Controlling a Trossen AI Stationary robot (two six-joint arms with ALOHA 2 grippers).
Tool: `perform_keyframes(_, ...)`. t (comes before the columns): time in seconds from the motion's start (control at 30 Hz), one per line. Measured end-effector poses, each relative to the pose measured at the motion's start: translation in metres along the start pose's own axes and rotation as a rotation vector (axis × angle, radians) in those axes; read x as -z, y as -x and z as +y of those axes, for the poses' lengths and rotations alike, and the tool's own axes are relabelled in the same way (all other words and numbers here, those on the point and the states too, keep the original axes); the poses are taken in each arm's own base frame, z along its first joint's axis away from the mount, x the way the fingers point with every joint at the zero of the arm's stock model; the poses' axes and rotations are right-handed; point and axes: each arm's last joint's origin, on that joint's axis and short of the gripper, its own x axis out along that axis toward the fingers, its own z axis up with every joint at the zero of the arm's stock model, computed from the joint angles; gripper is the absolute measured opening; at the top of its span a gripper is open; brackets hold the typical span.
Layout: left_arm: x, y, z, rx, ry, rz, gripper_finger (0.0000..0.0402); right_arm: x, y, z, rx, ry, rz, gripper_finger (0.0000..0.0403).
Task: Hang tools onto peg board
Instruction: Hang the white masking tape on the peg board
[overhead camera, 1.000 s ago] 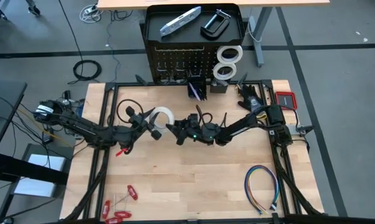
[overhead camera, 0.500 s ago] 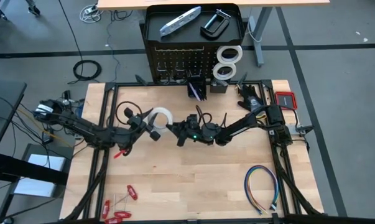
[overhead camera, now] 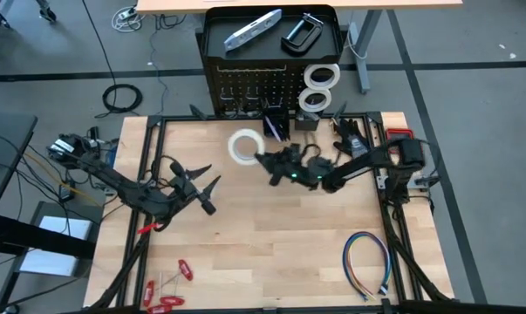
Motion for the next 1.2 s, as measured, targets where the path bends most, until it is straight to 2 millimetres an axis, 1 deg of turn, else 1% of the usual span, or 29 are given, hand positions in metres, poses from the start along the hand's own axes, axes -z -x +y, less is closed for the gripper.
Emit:
perform_keyframes(0.2, 0.006, 0.0, -0.001, 0.001, -0.023, 0.028, 0.0199, -0.054, 0.044, -0.015, 0.084, -0.02, -0.185, 0.0086)
perform_keyframes(0.3, 0.008, 0.0, -0.001, 0.002, -0.037, 0.035, 0.0198, -0.081, 0.062, -0.025, 0.107, -0.043, -0.277, 0.0086)
perform_keyframes(0.4, 0.009, 0.0, -0.002, 0.017, -0.024, 0.035, 0.0198, -0.105, 0.073, -0.034, 0.13, -0.053, -0.366, 0.0086)
perform_keyframes(0.53, 0.009, -0.001, -0.001, 0.012, -0.025, 0.038, 0.0198, -0.129, 0.075, -0.044, 0.094, -0.093, -0.422, 0.0086)
perform_keyframes(0.7, 0.009, -0.001, -0.001, 0.012, -0.021, 0.037, 0.0198, -0.144, 0.072, -0.058, 0.085, -0.167, -0.447, 0.0086)
perform_keyframes(0.77, 0.009, -0.001, -0.001, 0.012, -0.021, 0.038, 0.0198, -0.149, 0.072, -0.064, 0.103, -0.164, -0.467, 0.0086)
perform_keyframes(0.9, 0.009, -0.001, -0.001, 0.011, -0.021, 0.038, 0.0198, -0.155, 0.074, -0.068, 0.098, -0.166, -0.497, 0.0086)
perform_keyframes(1.2, 0.01, -0.001, -0.001, 0.009, -0.03, 0.042, 0.0198, -0.163, 0.075, -0.074, 0.107, -0.175, -0.533, 0.0086)
